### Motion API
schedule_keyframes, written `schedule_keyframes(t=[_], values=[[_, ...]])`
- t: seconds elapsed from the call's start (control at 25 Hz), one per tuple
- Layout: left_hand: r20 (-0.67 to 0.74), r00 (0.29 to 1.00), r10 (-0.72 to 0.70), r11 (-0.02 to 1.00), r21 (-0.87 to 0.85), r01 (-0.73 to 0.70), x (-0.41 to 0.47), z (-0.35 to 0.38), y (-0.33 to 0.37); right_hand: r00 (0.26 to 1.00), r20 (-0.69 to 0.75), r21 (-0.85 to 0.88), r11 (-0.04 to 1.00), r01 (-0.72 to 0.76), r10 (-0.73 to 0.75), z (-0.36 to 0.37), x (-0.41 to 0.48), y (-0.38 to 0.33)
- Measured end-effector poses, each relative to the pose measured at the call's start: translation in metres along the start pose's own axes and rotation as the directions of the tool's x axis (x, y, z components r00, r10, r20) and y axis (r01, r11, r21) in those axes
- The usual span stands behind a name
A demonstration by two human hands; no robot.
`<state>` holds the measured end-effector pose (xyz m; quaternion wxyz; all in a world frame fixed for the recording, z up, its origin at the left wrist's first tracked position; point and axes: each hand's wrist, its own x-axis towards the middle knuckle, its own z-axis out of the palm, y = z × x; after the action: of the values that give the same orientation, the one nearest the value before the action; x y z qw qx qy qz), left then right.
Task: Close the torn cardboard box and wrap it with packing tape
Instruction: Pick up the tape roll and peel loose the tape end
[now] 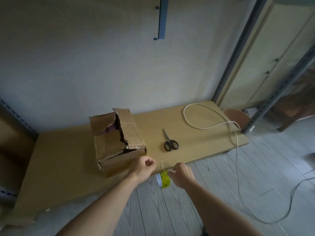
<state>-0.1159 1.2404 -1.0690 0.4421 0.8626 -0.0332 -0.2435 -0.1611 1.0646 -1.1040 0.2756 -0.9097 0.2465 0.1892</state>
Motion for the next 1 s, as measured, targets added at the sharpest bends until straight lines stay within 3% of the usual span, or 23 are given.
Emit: schedule_keyframes(t=[0.08,0.12,0.24,0.32,0.36,0.44,0.64,0.8,1.0], values=[[0.017,1.000,-0.027,0.999,0.046,0.026,0.013,0.011,-0.008,0.996,0.085,0.125,0.991,-0.047,0.036,0.010,0.021,0.007],[0.021,0.999,-0.040,0.997,0.065,0.038,0.020,0.016,-0.012,0.991,0.117,0.273,0.958,-0.092,0.061,0.015,0.027,0.008],[-0.033,0.994,-0.100,0.988,0.119,0.103,0.032,0.029,-0.016,0.956,0.236,0.721,0.628,-0.294,0.176,0.024,0.026,0.007],[-0.047,0.992,-0.120,0.981,0.150,0.125,0.035,0.033,-0.014,0.950,0.277,0.855,0.415,-0.312,0.144,0.036,0.026,0.009],[-0.042,0.993,-0.114,0.978,0.174,0.119,0.036,0.034,-0.014,0.951,0.288,0.879,0.363,-0.309,0.113,0.042,0.026,0.009],[-0.035,0.993,-0.113,0.975,0.191,0.117,0.036,0.034,-0.013,0.946,0.304,0.874,0.364,-0.323,0.109,0.049,0.027,0.008],[0.039,0.995,-0.093,0.986,0.144,0.086,0.032,0.028,-0.014,0.934,0.294,0.756,0.549,-0.358,0.205,0.040,0.018,0.008],[0.088,0.989,-0.119,0.991,0.065,0.113,0.024,0.029,-0.017,0.932,0.315,0.768,0.529,-0.363,0.182,0.026,0.007,0.012],[0.148,0.973,-0.178,0.984,0.044,0.174,0.005,0.029,-0.008,0.948,0.279,0.714,0.628,-0.310,0.151,0.008,-0.005,0.008]])
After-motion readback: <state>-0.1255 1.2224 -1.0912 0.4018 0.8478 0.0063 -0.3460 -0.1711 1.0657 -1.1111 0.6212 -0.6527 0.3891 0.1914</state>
